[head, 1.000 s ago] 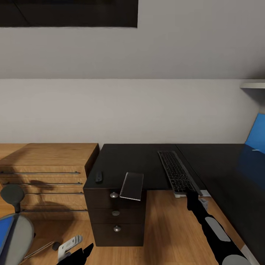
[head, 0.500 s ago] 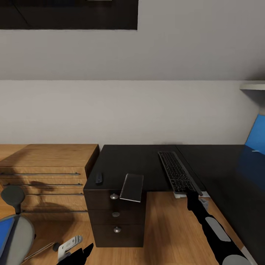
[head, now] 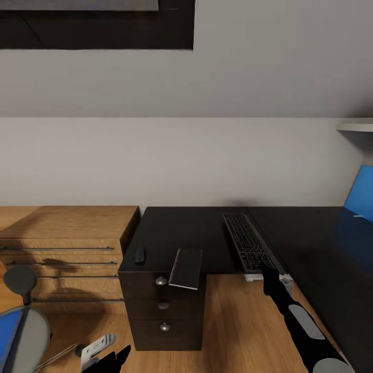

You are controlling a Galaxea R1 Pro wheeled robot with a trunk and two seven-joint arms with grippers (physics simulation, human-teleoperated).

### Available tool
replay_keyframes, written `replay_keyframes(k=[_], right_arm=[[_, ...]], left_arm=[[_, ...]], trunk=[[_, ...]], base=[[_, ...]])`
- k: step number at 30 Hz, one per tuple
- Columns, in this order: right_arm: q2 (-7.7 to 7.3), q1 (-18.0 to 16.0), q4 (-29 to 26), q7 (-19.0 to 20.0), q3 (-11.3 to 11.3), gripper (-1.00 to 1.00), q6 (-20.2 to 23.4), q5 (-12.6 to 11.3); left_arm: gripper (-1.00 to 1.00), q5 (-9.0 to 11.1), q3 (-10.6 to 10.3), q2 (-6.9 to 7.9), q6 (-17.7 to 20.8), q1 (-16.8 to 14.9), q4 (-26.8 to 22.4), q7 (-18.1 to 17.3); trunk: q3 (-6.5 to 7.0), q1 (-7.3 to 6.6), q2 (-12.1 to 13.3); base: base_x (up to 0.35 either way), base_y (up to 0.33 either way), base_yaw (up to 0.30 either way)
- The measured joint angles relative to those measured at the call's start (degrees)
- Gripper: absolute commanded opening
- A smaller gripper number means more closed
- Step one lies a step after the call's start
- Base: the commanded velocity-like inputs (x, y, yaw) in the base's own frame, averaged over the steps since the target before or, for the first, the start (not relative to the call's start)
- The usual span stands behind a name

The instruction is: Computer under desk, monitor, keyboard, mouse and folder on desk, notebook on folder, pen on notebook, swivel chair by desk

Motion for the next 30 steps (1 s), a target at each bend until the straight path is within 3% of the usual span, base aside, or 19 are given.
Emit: replay_keyframes(k=[12, 21, 23, 30], right_arm=[[-0.25, 0.0, -0.1, 1.1, 0.2, -1.00, 0.3, 0.7], [-0.31, 0.0, -0.1, 2.7, 0.2, -1.00, 0.4, 0.8], [-0.28, 0.1, -0.1, 4.3, 0.2, -1.00, 0.4, 0.8], [-0.09, 0.1, -0.1, 4.7, 0.4, -1.00, 0.3, 0.8]], left_arm=[[1.00, 0.1, 0.0, 0.00, 0.0, 0.0, 0.0, 0.1], [1.00, 0.0, 0.1, 0.00, 0.0, 0.0, 0.0, 0.1], [1.00, 0.0, 0.1, 0.00, 0.0, 0.0, 0.1, 0.0], [1.00, 0.0, 0.0, 0.00, 0.0, 0.0, 0.1, 0.0]], trunk=[[2.16, -2.63, 4.8], [3.77, -4.58, 8.4], [3.78, -4.61, 8.4], [3.78, -4.62, 8.4]], base=[[-0.010, 0.000, 0.000], [-0.273, 0.000, 0.000], [-0.076, 0.000, 0.000], [-0.018, 0.000, 0.000]])
